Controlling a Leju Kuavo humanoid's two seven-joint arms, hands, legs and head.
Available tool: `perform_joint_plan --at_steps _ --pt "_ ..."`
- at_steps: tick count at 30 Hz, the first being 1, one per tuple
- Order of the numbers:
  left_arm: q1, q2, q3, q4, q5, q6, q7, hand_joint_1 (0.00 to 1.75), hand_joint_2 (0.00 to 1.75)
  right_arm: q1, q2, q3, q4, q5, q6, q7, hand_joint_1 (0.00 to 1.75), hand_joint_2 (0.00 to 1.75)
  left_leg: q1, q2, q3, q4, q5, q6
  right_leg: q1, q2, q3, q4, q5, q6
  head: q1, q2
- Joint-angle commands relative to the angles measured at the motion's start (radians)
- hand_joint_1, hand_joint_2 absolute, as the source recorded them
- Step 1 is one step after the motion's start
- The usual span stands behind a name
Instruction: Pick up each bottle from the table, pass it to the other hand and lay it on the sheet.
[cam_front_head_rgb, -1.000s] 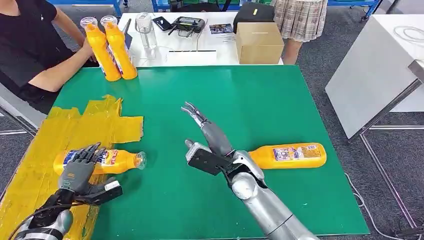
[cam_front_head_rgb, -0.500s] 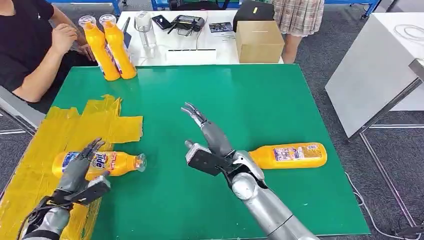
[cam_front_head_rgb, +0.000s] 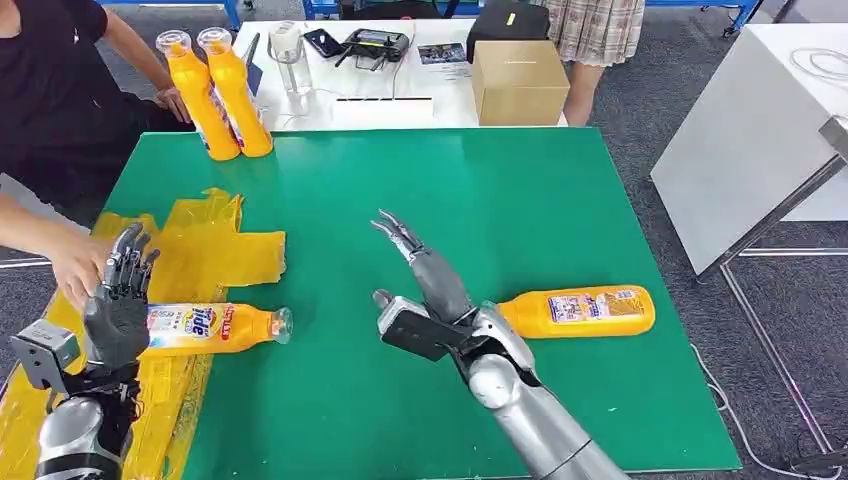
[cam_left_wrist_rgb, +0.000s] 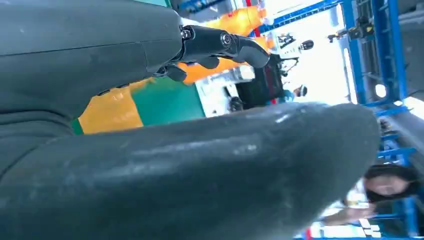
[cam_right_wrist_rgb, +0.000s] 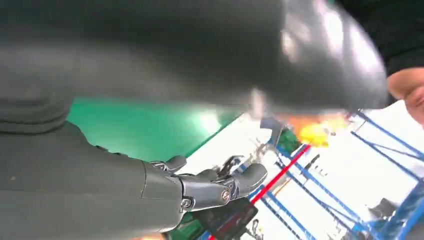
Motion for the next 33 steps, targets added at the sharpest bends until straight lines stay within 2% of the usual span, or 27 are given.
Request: perform_joint_plan --at_steps 1,7,12,16,21,28,33 --pt "0.051 -0.086 0.002 -0.080 0.036 -0.008 0.014 0.00 0.00 0.060 -0.124 -0.054 -0.111 0.028 0.003 0.002 0.00 1.75 0.000 -0.003 0.001 0.000 -0.001 0.001 0.000 -0.003 0.003 -0.001 -0.001 0.001 0.000 0.000" --pt "0.045 -0.082 0.004 -0.075 0.033 0.000 0.014 0.00 0.00 0.057 -0.120 -0.052 -0.107 0.044 0.008 0.007 0.00 1.75 0.000 -0.002 -0.001 0.000 0.000 0.001 0.000 -0.001 0.000 0.000 0.000 0.000 0.000 0.000" --pt "0.099 -0.086 0.021 -0.115 0.036 0.012 0.004 0.00 0.00 0.204 -0.266 -0.116 -0.268 0.114 0.010 0.002 0.00 1.75 0.000 -0.004 0.000 -0.001 0.000 0.001 0.000 -0.004 0.001 -0.002 -0.001 0.001 0.000 0.000" --pt "0.122 -0.093 0.046 -0.123 0.045 0.001 0.001 0.00 0.00 0.299 -0.344 -0.183 -0.344 0.173 0.029 0.020 0.00 1.75 -0.001 -0.003 -0.002 0.000 -0.001 0.001 -0.001 -0.003 0.000 -0.001 -0.001 0.001 0.000 0.000" --pt "0.109 -0.082 0.050 -0.108 0.049 -0.018 -0.002 0.00 0.00 0.351 -0.430 -0.255 -0.310 0.181 0.115 0.046 0.00 1.75 -0.002 -0.004 -0.004 0.000 -0.001 0.002 -0.002 -0.003 -0.003 -0.001 0.000 0.001 0.000 0.000" --pt "0.114 -0.070 0.056 -0.105 0.057 -0.024 -0.009 0.00 0.00 0.461 -0.516 -0.368 -0.366 0.174 0.141 0.056 0.00 1.75 -0.003 -0.003 -0.004 0.000 -0.001 0.002 -0.004 -0.002 -0.003 -0.001 -0.001 0.001 0.000 0.000" --pt "0.097 -0.058 0.058 -0.086 0.066 -0.044 -0.010 0.00 0.00 0.426 -0.545 -0.426 -0.324 0.152 0.197 0.070 0.00 1.75 -0.003 -0.002 -0.003 0.000 -0.002 0.002 -0.004 -0.001 -0.003 -0.001 0.000 0.001 0.000 0.000"
